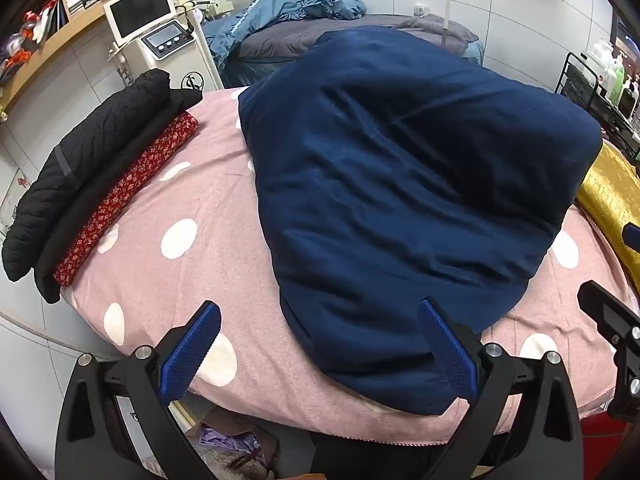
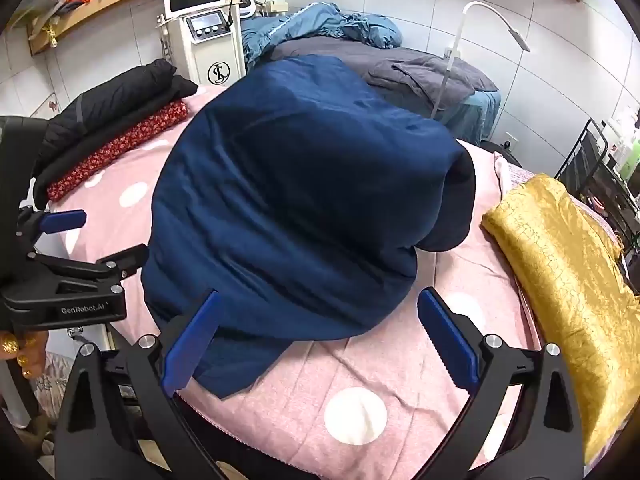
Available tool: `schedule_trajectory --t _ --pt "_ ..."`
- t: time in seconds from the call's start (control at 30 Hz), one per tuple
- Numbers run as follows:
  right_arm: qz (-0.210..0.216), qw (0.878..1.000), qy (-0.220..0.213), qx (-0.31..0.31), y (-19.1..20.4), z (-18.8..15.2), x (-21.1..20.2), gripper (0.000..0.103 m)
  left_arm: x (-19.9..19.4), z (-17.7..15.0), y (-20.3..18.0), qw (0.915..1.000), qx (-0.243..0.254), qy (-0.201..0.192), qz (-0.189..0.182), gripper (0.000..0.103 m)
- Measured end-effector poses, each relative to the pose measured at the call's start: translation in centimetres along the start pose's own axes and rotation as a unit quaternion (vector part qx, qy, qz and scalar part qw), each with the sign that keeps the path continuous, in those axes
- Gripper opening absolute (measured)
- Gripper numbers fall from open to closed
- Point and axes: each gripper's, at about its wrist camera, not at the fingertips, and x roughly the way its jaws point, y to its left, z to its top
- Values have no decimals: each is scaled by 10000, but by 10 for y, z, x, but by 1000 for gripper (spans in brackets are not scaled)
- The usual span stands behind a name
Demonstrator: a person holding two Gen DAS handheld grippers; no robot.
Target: Fold large clothes
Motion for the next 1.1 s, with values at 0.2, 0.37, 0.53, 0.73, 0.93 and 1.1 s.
schedule_trajectory --t 0.2,0.37,0.53,0.73,0.93,1.1 --pt "53 10000 -4 62 -5 -7 5 96 0 1 5 10000 1 -3 -65 97" --pt "81 9999 -1 73 -21 -14 7 96 1 -1 -2 10000 51 28 -1 97" --pt "-72 9999 130 -22 -4 -11 7 96 2 -1 -2 10000 53 47 6 97" --pt "-147 9996 223 -111 -1 -16 12 96 7 -3 -3 9999 56 106 2 97" --pt "-144 9995 258 -129 0 -16 14 96 9 -4 -2 9999 64 123 2 97" --pt "-155 9994 286 -147 2 -18 14 96 10 -6 0 9999 47 139 -2 97"
